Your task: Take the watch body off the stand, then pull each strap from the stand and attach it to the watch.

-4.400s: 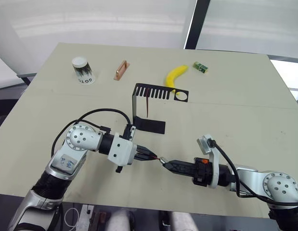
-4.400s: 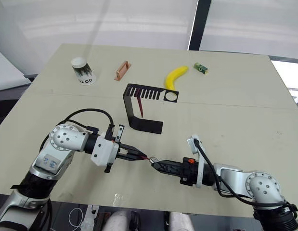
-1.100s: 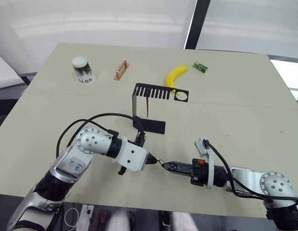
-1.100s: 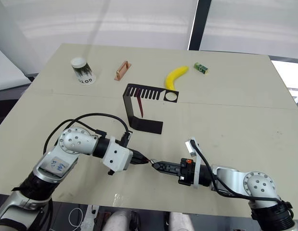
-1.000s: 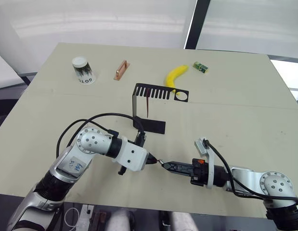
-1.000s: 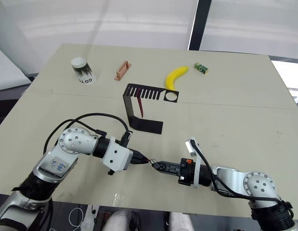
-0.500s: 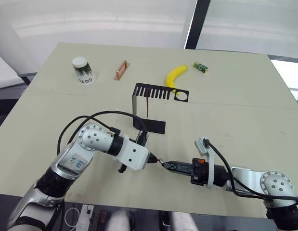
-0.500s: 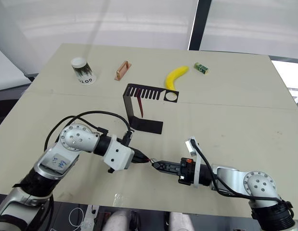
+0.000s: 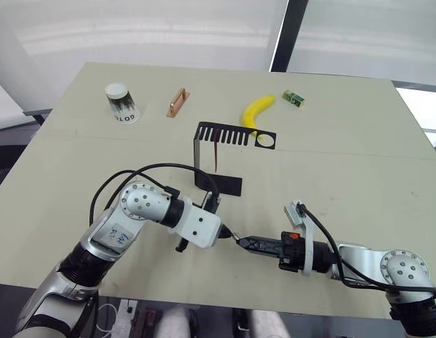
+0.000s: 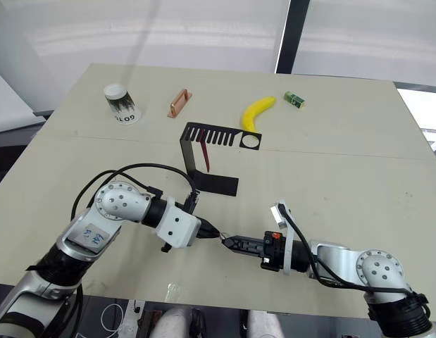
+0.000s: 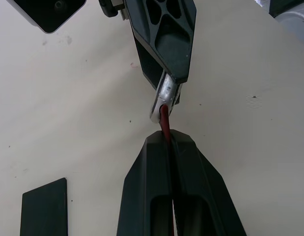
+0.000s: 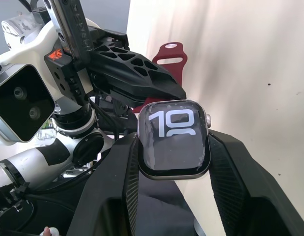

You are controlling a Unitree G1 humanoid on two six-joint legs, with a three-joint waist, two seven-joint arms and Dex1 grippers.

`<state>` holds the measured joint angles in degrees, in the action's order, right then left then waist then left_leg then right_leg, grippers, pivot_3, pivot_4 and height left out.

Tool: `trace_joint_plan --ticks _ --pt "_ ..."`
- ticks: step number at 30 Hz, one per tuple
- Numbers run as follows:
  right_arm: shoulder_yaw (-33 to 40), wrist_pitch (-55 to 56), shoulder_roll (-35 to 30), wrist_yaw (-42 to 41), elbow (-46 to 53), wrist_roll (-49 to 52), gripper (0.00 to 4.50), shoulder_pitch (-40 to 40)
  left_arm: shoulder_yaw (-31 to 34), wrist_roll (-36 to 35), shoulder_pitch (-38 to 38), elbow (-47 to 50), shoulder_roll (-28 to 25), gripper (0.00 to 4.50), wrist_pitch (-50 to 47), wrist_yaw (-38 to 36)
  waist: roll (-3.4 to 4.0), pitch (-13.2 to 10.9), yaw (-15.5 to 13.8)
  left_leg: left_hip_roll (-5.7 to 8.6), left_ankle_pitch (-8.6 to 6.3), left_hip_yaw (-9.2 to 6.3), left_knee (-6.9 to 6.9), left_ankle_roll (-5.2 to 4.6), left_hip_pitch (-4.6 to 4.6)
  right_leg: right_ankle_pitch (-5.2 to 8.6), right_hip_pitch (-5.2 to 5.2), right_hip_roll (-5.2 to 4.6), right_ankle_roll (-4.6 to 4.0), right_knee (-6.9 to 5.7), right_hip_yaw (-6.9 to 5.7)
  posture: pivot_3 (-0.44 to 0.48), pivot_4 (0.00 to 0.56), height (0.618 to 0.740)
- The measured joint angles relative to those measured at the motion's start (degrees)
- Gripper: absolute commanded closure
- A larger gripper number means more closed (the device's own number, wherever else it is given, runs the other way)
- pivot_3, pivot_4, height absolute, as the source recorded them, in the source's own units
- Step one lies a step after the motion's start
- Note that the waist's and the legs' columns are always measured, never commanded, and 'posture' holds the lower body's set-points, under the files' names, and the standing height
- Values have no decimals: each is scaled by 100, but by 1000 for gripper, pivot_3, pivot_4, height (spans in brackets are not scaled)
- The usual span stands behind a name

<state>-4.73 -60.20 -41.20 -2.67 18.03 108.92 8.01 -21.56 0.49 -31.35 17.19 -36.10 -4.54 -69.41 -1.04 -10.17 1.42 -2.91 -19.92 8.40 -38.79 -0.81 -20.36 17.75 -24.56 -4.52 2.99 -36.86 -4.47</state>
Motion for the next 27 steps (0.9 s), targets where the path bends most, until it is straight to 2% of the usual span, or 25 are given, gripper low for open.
trace_joint_plan --ticks 21,24,27 --pt "-2 -8 0 -2 27 0 2983 12 3 13 0 11 47 4500 -183 7 0 0 -1 0 0 0 0 0 -1 0 0 0 0 0 0 0 150 725" --pt "-20 -10 2 -29 78 1 2983 45 78 -178 12 108 64 3537 -499 16 0 0 1 0 0 0 0 0 -1 0 -1 0 0 0 0 0 150 725" --pt "-52 -45 -4 -123 291 13 2983 68 279 -576 88 450 -263 1971 -662 -179 1 -2 28 -4 1 -1 1 2 -4 0 -6 2 0 -2 0 0 150 725"
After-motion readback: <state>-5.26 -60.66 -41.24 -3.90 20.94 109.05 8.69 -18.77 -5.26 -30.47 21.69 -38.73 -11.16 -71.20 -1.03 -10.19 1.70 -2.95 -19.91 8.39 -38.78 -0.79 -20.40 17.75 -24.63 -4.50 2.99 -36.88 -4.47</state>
